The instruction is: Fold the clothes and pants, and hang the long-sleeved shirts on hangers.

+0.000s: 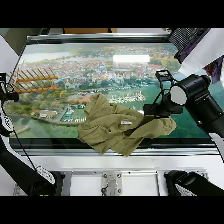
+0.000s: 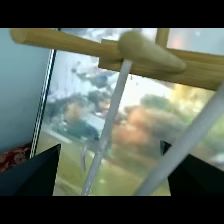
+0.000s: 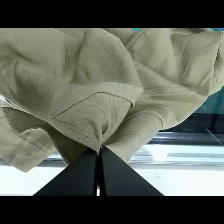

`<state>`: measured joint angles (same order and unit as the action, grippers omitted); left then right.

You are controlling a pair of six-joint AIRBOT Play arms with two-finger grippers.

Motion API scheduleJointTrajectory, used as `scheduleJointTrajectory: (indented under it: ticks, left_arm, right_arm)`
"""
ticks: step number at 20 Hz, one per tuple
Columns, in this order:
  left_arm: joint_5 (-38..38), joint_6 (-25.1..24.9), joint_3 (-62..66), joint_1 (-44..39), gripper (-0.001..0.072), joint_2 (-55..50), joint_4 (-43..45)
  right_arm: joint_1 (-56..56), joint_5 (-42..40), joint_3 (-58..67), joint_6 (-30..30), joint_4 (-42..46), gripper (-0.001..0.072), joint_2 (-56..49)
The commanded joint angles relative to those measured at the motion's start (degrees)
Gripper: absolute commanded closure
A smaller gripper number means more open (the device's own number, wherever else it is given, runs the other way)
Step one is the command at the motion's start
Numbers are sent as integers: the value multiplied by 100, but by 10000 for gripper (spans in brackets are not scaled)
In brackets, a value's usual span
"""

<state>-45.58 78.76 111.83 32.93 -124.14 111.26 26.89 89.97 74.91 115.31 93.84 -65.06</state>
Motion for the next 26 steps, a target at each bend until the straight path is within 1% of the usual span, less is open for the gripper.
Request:
scheduleJointTrajectory:
  ticks: [1, 2, 7, 8, 12, 16, 19, 23, 26]
  left_arm:
    - [133, 0, 7, 74, 1, -151, 9]
    - [186, 4, 7, 76, 14, -160, 11]
    - [249, 2, 7, 72, 606, -138, 0]
    - [227, 2, 11, 72, 683, -116, 2]
    - [186, 2, 11, 74, 692, 81, 7]
    - [-59, 4, 7, -11, 693, 461, -31]
    - [-358, 9, 4, -103, 694, 855, -48]
    - [-420, 26, 4, -315, 693, 1478, -197]
    - [-511, 210, 4, -616, 692, 1952, -195]
  right_arm:
    - [-2, 2, 0, 2, -2, 701, -9]
    - [-2, 0, 0, 2, -2, 700, -9]
    - [-2, 0, 0, 2, -2, 701, -11]
    - [-2, 2, 0, 2, -2, 701, -11]
    - [-2, 2, 0, 2, -2, 701, -11]
    - [-2, 0, 0, 2, -2, 701, -11]
    - [-2, 2, 0, 2, -2, 700, -11]
    - [-2, 2, 0, 2, -2, 701, -26]
    - [-2, 2, 0, 2, -4, 701, -26]
